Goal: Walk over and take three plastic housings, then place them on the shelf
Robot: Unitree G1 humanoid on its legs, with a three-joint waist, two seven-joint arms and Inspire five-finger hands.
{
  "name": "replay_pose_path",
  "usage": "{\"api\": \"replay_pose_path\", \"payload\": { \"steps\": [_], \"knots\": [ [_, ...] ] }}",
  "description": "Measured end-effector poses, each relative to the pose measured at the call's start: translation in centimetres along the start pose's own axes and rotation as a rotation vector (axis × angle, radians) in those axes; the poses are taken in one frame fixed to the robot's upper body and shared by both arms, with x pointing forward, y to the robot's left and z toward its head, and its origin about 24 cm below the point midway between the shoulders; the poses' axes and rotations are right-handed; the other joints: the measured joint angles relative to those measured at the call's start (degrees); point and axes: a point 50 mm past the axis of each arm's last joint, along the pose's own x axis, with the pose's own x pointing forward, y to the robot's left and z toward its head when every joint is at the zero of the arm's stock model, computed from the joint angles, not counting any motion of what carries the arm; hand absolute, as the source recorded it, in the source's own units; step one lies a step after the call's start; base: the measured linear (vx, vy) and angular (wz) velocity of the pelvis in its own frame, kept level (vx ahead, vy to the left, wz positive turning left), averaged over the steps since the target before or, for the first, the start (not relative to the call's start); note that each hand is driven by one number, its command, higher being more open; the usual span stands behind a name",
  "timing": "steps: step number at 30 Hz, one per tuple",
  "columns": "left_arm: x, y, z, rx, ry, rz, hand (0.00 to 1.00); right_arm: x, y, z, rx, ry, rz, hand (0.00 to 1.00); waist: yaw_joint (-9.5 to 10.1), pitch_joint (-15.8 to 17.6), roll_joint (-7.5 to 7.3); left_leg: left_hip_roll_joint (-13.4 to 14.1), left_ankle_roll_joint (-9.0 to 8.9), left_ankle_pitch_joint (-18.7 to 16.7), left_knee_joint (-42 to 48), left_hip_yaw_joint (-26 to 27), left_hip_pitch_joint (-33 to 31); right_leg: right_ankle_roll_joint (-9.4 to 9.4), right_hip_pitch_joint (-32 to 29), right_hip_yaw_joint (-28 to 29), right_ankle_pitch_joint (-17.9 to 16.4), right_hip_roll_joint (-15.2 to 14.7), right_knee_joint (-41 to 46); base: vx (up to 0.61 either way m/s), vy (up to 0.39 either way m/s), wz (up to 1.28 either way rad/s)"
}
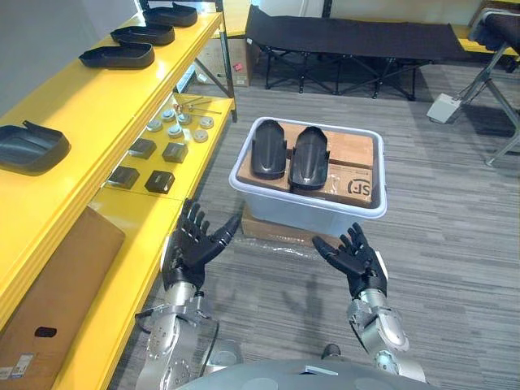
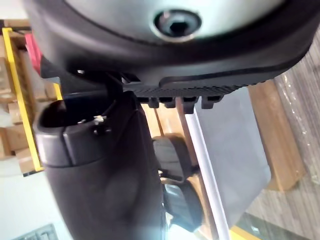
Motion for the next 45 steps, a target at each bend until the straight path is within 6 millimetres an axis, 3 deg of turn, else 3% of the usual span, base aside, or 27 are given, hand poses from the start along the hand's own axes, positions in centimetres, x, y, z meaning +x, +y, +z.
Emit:
{"api": "replay_pose_path", "payload": {
  "steps": [5,6,8,9,10,11,12,14,16,18,19,20,21,22,23,25,27,28,30,33,36,38,40,43,45],
  "knots": [
    [0.4,0.0,0.6,-0.003,-0.017,-0.038,1.00,-0.2,0.2,-0.3,0.009,0.010,-0.028,1.00,-0.15,1.14,-1.99,-1.32,0.10,-5.51,8.47,0.92,-0.71,0.66,-4.98,2.91,-6.70,-4.46,15.82,-0.01,0.129,-0.10],
    [0.5,-0.1,0.6,-0.006,-0.020,-0.063,1.00,-0.2,0.5,-0.5,0.010,0.013,-0.026,1.00,-0.32,1.68,-2.79,-2.35,0.44,-7.36,10.84,1.71,-0.76,-0.43,-9.56,5.33,-6.79,-6.92,25.55,-0.03,0.162,-0.09],
    [0.6,0.0,0.7,0.004,-0.021,-0.074,1.00,-0.3,0.8,-0.7,0.016,0.021,-0.019,1.00,-0.51,1.96,-3.29,-3.12,0.88,-8.05,11.68,1.79,-0.51,-1.75,-11.41,6.44,-5.91,-7.99,29.31,0.00,0.151,-0.08],
    [0.6,0.1,0.9,0.011,-0.022,-0.078,1.00,-0.4,1.2,-0.9,0.021,0.029,-0.005,1.00,-1.30,2.10,-3.21,-3.16,1.98,-8.74,12.23,1.31,-0.30,-4.05,-13.17,7.57,-4.64,-8.25,31.95,0.03,0.105,-0.03],
    [0.7,0.1,0.9,0.011,-0.022,-0.081,1.00,-0.5,1.3,-1.0,0.023,0.031,-0.001,1.00,-1.71,2.37,-2.64,-3.12,2.60,-9.04,12.22,1.13,-0.27,-4.53,-14.09,8.11,-5.39,-8.02,32.45,0.07,0.065,0.01],
    [0.9,0.1,1.2,0.014,-0.036,-0.085,1.00,-0.6,1.5,-1.2,0.027,0.037,0.008,1.00,-2.14,2.36,-2.59,-2.71,3.53,-9.55,12.19,0.79,-0.35,-3.38,-14.17,9.27,-9.20,-5.20,30.32,0.05,-0.016,0.04],
    [1.1,0.1,1.4,0.007,-0.046,-0.088,1.00,-0.7,1.5,-1.3,0.026,0.038,0.016,1.00,-2.23,2.47,-2.41,-2.29,3.83,-9.76,12.13,0.70,-0.51,-3.58,-14.18,9.95,-9.74,-3.53,28.08,0.07,-0.051,0.03],
    [2.0,-0.5,1.6,-0.013,-0.058,-0.112,1.00,-0.7,1.1,-1.2,0.027,0.035,0.019,1.00,-2.47,2.85,-1.84,-1.69,4.33,-10.13,10.78,-0.01,-0.53,-2.57,-16.01,11.41,-8.23,1.90,19.12,0.04,-0.103,0.13],
    [2.5,-1.0,1.1,-0.013,-0.042,-0.134,1.00,-0.6,0.3,-0.8,0.026,0.019,0.004,1.00,-3.30,3.38,-1.06,-1.51,4.48,-10.45,9.52,-1.63,-0.15,-1.76,-19.48,12.71,-5.73,2.23,18.83,0.01,-0.148,0.33],
    [2.5,-0.8,1.1,-0.011,-0.044,-0.132,1.00,-0.5,-0.1,-0.3,0.035,-0.001,0.013,1.00,-3.16,4.59,-2.16,-1.48,3.64,-10.91,7.50,-1.95,1.95,-0.54,-23.11,12.57,-3.75,0.81,17.63,0.04,-0.192,0.26],
    [2.3,-0.7,1.0,-0.005,-0.040,-0.131,1.00,-0.6,-0.5,-0.2,0.026,-0.005,0.017,1.00,-3.58,5.22,-1.85,-0.67,2.15,-11.42,7.00,-3.13,3.02,-1.27,-22.39,11.68,1.59,0.68,16.73,0.23,-0.320,0.53],
    [2.3,-1.1,0.5,-0.057,-0.020,-0.156,1.00,-0.3,-1.4,0.6,-0.023,-0.020,0.021,1.00,-4.13,6.47,1.85,2.40,0.48,-10.89,7.07,-4.99,4.21,-3.81,-21.25,9.01,-0.99,2.76,20.25,0.27,-0.337,0.52],
    [2.2,-1.1,0.5,-0.084,-0.017,-0.176,1.00,-0.3,-1.6,0.7,-0.038,-0.023,0.019,1.00,-3.98,6.51,1.86,2.66,-0.57,-9.31,7.07,-5.64,4.27,-4.70,-22.22,8.92,-2.59,2.76,23.02,0.32,-0.375,0.50],
    [2.1,-1.3,0.3,-0.131,-0.008,-0.186,1.00,-0.2,-2.1,1.1,-0.068,-0.031,0.004,1.00,-4.39,6.29,2.28,3.61,-2.95,-7.00,7.19,-7.20,4.48,-6.05,-22.56,7.26,-5.64,2.29,27.15,0.29,-0.350,0.52],
    [2.0,-1.4,0.1,-0.166,-0.007,-0.190,1.00,-0.2,-2.2,1.4,-0.061,-0.045,-0.007,1.00,-4.84,5.99,2.72,4.69,-2.90,-4.71,7.14,-7.84,4.60,-7.07,-21.50,5.04,-8.33,2.35,28.42,0.30,-0.359,0.58],
    [2.1,-1.7,0.0,-0.216,-0.018,-0.192,1.00,-0.2,-2.0,2.1,-0.056,-0.077,0.002,1.00,-5.27,5.86,2.92,5.86,-3.21,0.89,7.32,-7.72,3.96,-7.85,-18.68,2.52,-9.40,3.19,25.43,0.28,-0.351,0.52],
    [2.1,-1.7,-0.1,-0.248,-0.031,-0.176,1.00,-0.2,-1.7,3.2,-0.061,-0.127,0.034,1.00,-5.67,5.74,3.13,6.03,-2.63,6.01,15.78,-7.56,0.21,-8.32,-13.95,0.95,-10.06,4.97,20.71,0.22,-0.304,0.38],
    [2.0,-1.6,-0.2,-0.249,-0.028,-0.170,1.00,-0.3,-1.6,3.4,-0.066,-0.141,0.039,1.00,-5.53,5.69,3.21,6.03,-2.58,5.80,18.79,-7.37,-0.74,-8.84,-12.36,0.72,-10.33,5.55,19.26,0.24,-0.203,0.16],
    [1.7,-1.3,-0.5,-0.246,-0.015,-0.154,1.00,-0.8,-2.0,4.0,-0.092,-0.189,0.036,1.00,-4.90,5.34,3.34,5.37,-2.07,0.49,23.95,-3.53,-4.18,-9.39,-6.62,-0.40,-10.51,7.10,14.52,0.29,-0.169,0.11],
    [1.6,-1.3,-0.7,-0.253,-0.012,-0.140,1.00,-0.9,-2.5,4.6,-0.109,-0.234,-0.006,1.00,-4.68,5.14,3.69,2.26,-0.51,-2.05,17.63,0.71,-7.94,-9.82,-2.59,-0.78,-10.88,7.13,11.28,0.22,-0.028,0.09],
    [1.1,-1.1,-1.1,-0.259,0.004,-0.114,1.00,-1.0,-2.9,5.1,-0.108,-0.283,-0.068,1.00,-3.22,5.24,3.55,-0.01,-0.24,2.10,7.90,3.45,-12.28,-8.10,0.10,0.39,-11.94,5.75,10.23,0.27,0.087,-0.39],
    [1.0,-0.8,-1.2,-0.256,0.008,-0.099,1.00,-1.4,-3.1,6.0,-0.145,-0.323,-0.116,1.00,-3.22,4.30,4.95,0.16,1.55,17.09,1.27,6.86,-12.13,-4.38,1.06,2.98,-13.69,6.03,12.20,0.30,0.144,-0.46],
    [1.4,-0.8,-0.7,-0.239,-0.007,-0.112,1.00,-1.2,-3.2,6.6,-0.136,-0.346,-0.144,1.00,-4.84,4.04,3.61,-2.06,2.36,16.29,-3.44,7.51,-9.99,-2.88,0.67,3.35,-13.23,3.99,12.84,0.40,0.169,-0.02],
    [2.1,-0.9,0.4,-0.208,-0.039,-0.146,1.00,-1.0,-3.5,7.0,-0.115,-0.352,-0.192,1.00,-4.81,5.27,0.56,-4.44,3.49,17.05,-9.79,8.16,-6.91,-1.10,1.45,3.07,-12.10,2.46,11.24,0.24,0.096,0.06],
    [2.0,-0.6,0.4,-0.195,-0.034,-0.142,1.00,-0.9,-3.5,7.0,-0.113,-0.352,-0.211,1.00,-4.67,5.48,-0.02,-4.99,3.49,17.05,-11.44,7.79,-5.07,-0.50,2.38,2.78,-11.55,2.23,11.18,0.14,0.026,0.14]
  ]
}}
